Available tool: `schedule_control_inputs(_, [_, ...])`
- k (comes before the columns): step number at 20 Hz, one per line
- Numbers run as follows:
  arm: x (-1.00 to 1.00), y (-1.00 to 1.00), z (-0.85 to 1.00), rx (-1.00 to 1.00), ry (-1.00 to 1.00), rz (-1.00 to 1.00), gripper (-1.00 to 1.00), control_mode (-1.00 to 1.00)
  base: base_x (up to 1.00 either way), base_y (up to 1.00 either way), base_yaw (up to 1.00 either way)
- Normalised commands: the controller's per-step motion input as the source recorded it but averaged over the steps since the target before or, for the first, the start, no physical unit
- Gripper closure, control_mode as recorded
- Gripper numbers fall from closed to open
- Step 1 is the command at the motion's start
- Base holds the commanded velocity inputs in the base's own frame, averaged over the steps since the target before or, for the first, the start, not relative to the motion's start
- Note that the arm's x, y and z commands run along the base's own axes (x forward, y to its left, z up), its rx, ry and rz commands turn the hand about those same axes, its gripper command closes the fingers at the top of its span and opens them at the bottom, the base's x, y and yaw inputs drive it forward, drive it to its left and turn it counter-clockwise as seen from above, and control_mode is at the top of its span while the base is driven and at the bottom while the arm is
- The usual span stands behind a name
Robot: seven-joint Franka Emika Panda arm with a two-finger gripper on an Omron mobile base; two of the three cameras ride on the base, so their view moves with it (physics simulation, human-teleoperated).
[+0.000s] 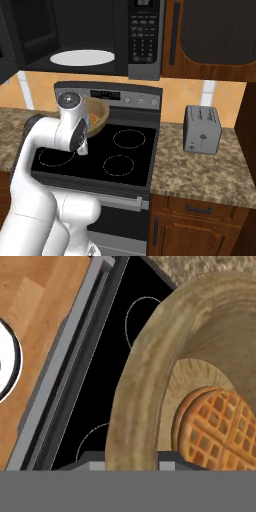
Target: Open the microwave, place the bowl with waffle inside the microwave, then close the microwave door and turn it on.
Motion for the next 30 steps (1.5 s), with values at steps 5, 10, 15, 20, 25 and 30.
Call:
schedule_control_inputs(5, [-0.99,0.0,0.88,0.0,0.01,0.0,1.0,-1.0,0.0,0.0,0.0])
schedule_control_inputs(10, [-0.73,0.05,0.91,0.0,-0.13,-0.03,1.0,-1.0,0.0,0.0,0.0])
schedule_control_inputs(15, [-0.19,0.22,1.0,0.0,-0.16,-0.04,1.0,-1.0,0.0,0.0,0.0])
schedule_control_inputs(20, [0.01,0.49,0.94,0.0,-0.06,-0.03,1.0,-1.0,0.0,0.0,0.0])
schedule_control_inputs(25, [0.32,0.6,0.6,-0.01,0.0,-0.03,1.0,-1.0,0.0,0.0,0.0])
schedule_control_inputs(30, [0.79,0.07,0.18,0.05,0.0,-0.02,1.0,-1.0,0.0,0.0,0.0])
